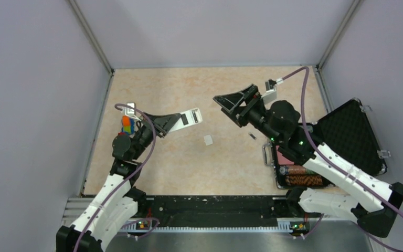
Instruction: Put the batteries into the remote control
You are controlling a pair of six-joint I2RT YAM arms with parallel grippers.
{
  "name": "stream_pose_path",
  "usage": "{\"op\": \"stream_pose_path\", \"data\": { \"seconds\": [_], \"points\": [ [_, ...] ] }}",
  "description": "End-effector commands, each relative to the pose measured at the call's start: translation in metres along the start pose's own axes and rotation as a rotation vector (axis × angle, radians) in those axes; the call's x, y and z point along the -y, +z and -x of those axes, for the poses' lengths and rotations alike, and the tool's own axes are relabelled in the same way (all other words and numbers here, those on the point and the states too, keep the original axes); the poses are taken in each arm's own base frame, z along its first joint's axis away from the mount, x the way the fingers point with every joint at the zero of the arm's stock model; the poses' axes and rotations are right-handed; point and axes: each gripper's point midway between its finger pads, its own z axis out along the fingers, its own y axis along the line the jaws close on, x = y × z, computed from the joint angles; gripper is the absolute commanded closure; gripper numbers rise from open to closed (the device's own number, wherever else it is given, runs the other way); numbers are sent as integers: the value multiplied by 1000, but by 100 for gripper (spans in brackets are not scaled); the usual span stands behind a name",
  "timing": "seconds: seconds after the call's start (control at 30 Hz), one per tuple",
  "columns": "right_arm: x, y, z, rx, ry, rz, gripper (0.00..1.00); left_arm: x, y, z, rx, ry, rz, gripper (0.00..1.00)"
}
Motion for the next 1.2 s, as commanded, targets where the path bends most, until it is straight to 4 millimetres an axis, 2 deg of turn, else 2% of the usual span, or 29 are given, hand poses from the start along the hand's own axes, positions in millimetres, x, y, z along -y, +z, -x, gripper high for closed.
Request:
{"op": "stream_pose_path", "data": {
  "seconds": [0.0, 0.13, 0.27, 0.37, 0.5, 0.57, 0.63, 0.7, 0.8, 0.9, 1.0, 1.17],
  "points": [
    [47, -13, 12, -51, -222, -118, 19, -2, 0, -10, -91, 76, 55, 100],
    [117, -16, 27, -140, -439, -386, 27, -12, 0, -20, -188, 104, 131, 100],
    [197, -28, 47, -164, -638, -740, 28, -23, -1, -30, -263, 114, 174, 100],
    [237, -32, 64, -141, -744, -885, 25, -25, -3, -32, -272, 120, 177, 100],
    [272, -30, 77, -206, -822, -979, 24, -27, -5, -30, -266, 150, 196, 100],
    [291, -30, 81, -258, -795, -1018, 24, -33, -6, -26, -255, 172, 233, 100],
    [312, -32, 88, -281, -735, -1071, 29, -37, -5, -23, -251, 188, 256, 100],
    [329, -32, 90, -299, -676, -1103, 40, -39, -4, -21, -250, 191, 265, 100],
    [349, -28, 94, -301, -638, -1153, 65, -40, 0, -19, -248, 191, 265, 100],
    [361, -21, 99, -282, -633, -1209, 82, -42, 2, -19, -253, 180, 262, 100],
    [374, -17, 101, -292, -620, -1247, 88, -41, 3, -19, -252, 174, 254, 100],
    [395, -12, 98, -333, -618, -1290, 90, -37, 2, -20, -252, 178, 228, 100]
  ]
}}
